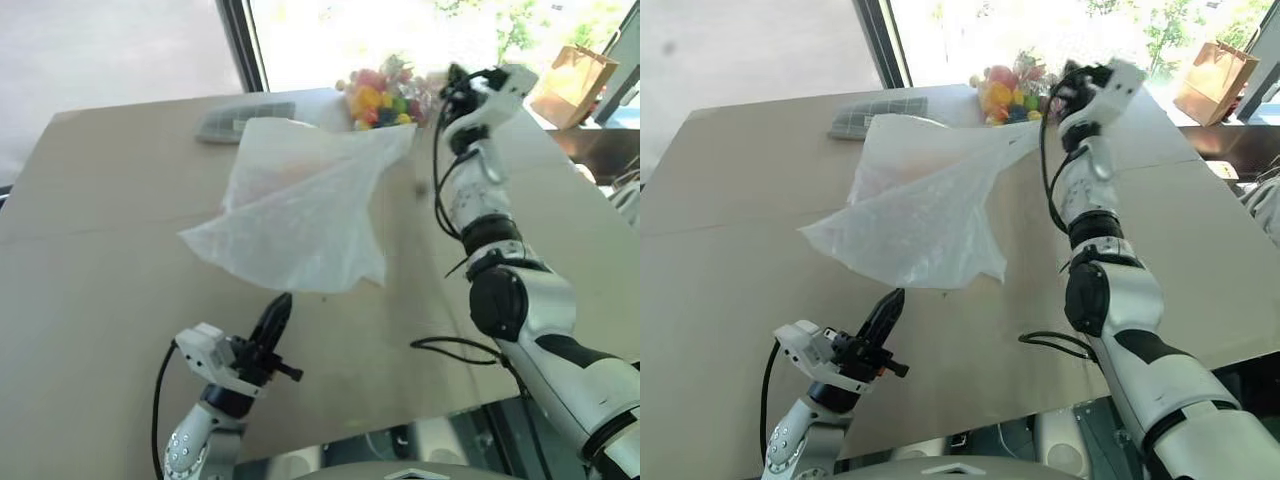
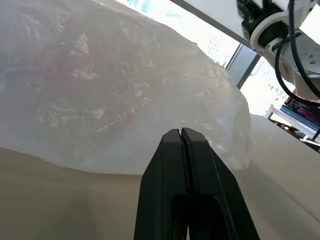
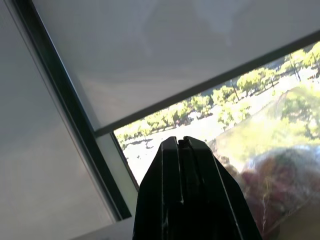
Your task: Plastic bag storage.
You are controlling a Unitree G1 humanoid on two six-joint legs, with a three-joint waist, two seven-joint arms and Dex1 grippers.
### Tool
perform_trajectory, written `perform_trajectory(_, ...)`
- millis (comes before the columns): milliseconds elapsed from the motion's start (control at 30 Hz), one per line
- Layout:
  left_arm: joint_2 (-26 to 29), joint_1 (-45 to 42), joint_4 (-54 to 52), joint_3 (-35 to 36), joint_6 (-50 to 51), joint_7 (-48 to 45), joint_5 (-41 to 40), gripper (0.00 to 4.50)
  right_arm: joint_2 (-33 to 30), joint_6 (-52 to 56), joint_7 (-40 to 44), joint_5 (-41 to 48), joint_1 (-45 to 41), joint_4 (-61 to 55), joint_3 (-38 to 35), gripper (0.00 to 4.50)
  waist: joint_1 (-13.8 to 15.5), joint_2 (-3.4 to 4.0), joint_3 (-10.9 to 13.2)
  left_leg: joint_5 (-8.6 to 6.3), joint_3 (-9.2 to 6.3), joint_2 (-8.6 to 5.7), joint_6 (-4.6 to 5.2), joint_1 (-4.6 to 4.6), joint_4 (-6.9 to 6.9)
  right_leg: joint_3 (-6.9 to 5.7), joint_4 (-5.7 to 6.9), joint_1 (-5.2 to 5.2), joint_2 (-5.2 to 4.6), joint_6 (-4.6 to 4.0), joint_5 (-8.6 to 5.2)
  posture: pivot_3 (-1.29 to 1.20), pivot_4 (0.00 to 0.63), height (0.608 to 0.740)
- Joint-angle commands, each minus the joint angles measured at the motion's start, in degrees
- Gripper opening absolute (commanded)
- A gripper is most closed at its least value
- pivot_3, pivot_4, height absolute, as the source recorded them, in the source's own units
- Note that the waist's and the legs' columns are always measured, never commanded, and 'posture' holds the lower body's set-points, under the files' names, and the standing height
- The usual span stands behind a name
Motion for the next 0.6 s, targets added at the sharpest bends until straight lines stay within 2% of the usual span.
perform_trajectory(33,1.24,-0.29,-0.54,0.42,1.23,-1.43,-1.74,0.00,1.04,9.81,-0.84,1.63,7.71,-22.82,6.22,0.06,-0.07,0.01,-0.01,0.00,-0.01,0.01,0.00,0.01,-0.01,0.01,0.00,-0.01,0.00,0.00,0.00,0.00,0.150,0.740)
perform_trajectory(100,1.65,-0.85,-0.40,0.54,2.01,-1.69,-2.27,0.00,-0.11,17.40,2.11,2.17,14.01,-31.29,10.63,0.06,-0.11,0.03,-0.02,0.00,-0.04,0.03,0.00,0.03,-0.01,0.04,0.02,-0.02,0.00,0.00,0.00,0.00,0.150,0.740)
perform_trajectory(200,2.27,-2.06,0.07,0.06,3.35,-2.44,-2.58,0.00,-3.97,26.07,4.66,0.21,21.31,-32.67,14.89,0.92,-0.01,0.01,-0.08,0.00,-0.06,0.02,0.00,0.14,0.03,0.05,0.03,0.08,0.01,-0.01,0.00,0.00,0.150,0.740)
perform_trajectory(333,3.16,-4.14,0.16,-0.78,5.23,-3.77,-2.56,0.00,-8.05,30.10,5.22,-1.85,22.89,-26.55,16.63,2.76,0.30,0.03,-0.07,0.01,0.02,-0.04,0.00,0.14,0.15,0.04,0.04,0.15,-0.01,-0.22,-0.12,0.00,0.150,0.740)
perform_trajectory(433,5.35,-5.56,0.20,-1.54,7.47,-6.71,-3.16,0.00,-9.38,38.53,7.60,0.67,22.71,-24.29,16.71,4.45,0.24,0.04,-0.07,0.01,0.05,-0.05,0.00,0.14,0.15,0.09,0.04,0.13,0.02,-0.20,-0.11,0.00,0.150,0.740)
perform_trajectory(500,5.95,-6.06,-0.01,-0.83,8.35,-7.33,-4.23,0.00,-10.79,45.41,12.08,3.75,24.53,-27.12,17.42,4.45,0.24,0.04,-0.07,0.01,0.04,-0.03,0.00,0.14,0.13,0.08,0.04,0.13,0.04,0.00,0.00,0.00,0.150,0.740)
perform_trajectory(600,7.38,-5.88,-0.40,-0.78,9.52,-8.79,-4.75,0.00,-16.58,51.19,21.02,4.33,28.53,-32.01,21.35,4.45,0.60,0.04,-0.07,0.01,-0.01,-0.01,0.00,0.09,0.09,0.04,0.01,0.11,0.05,0.00,0.00,0.00,0.150,0.740)
